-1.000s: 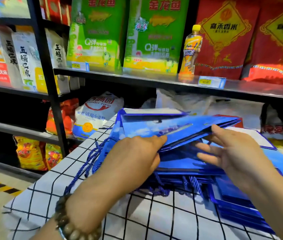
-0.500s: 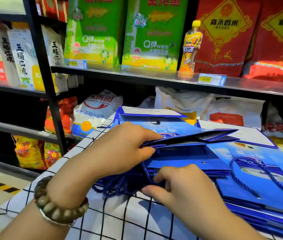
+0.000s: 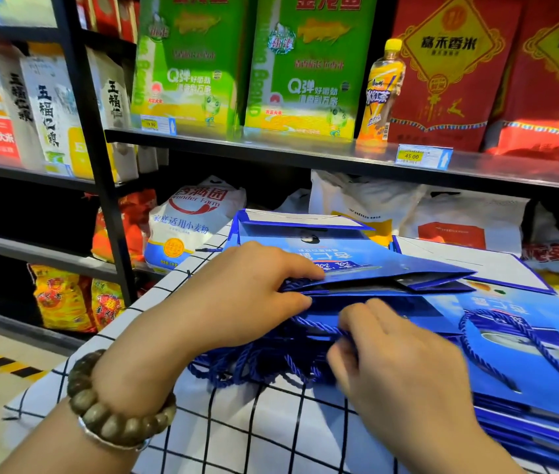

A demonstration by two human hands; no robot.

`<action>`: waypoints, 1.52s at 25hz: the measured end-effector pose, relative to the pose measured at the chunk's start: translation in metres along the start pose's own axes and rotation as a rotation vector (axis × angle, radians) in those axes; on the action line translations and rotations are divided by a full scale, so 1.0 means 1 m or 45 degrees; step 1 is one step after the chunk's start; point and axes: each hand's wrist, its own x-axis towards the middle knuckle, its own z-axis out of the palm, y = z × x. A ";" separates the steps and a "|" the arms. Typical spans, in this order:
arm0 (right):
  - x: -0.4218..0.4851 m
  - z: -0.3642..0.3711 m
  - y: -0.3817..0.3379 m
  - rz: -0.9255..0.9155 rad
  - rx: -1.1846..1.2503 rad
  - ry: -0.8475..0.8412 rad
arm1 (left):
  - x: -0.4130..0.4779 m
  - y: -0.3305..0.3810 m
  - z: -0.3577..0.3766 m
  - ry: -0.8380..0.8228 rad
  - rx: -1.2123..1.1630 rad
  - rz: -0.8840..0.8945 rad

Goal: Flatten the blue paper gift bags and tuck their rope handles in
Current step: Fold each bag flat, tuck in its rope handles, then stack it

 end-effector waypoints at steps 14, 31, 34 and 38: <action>0.062 -0.059 0.085 0.386 1.009 -0.624 | 0.006 -0.005 -0.013 0.038 -0.198 -0.043; 0.090 0.012 0.086 0.388 1.379 -0.478 | 0.055 0.014 -0.007 -0.067 0.352 -0.031; 0.085 0.016 0.087 0.447 1.396 -0.416 | 0.034 0.032 -0.008 0.292 0.335 0.287; 0.081 0.011 0.085 0.422 1.575 -0.380 | 0.032 0.045 0.007 0.195 0.505 0.373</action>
